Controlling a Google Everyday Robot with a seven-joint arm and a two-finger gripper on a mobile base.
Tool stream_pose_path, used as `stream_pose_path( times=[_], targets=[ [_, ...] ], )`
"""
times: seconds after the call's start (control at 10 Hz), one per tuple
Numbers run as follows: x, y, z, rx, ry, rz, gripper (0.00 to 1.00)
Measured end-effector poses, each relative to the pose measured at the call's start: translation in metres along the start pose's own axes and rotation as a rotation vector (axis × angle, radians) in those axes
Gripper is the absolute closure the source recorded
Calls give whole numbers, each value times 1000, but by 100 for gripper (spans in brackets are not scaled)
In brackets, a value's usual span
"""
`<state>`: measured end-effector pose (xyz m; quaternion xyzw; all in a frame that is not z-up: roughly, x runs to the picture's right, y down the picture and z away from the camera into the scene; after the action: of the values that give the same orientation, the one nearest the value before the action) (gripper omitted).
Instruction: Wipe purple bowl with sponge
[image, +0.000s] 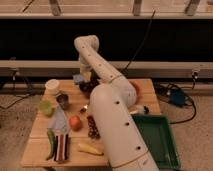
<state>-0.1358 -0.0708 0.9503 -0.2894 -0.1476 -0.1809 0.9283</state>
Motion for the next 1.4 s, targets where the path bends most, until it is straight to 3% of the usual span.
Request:
stream_pose_path(
  times=[0.2, 0.5, 0.9, 1.1, 1.4],
  targets=[
    [-20, 5, 11, -20, -6, -40, 100],
    [-13, 26, 11, -36, -3, -43, 100],
    [54, 65, 0, -51, 26, 37, 100],
    [79, 70, -5, -51, 46, 88, 100],
    [85, 63, -12, -40, 61, 113, 99]
  ],
)
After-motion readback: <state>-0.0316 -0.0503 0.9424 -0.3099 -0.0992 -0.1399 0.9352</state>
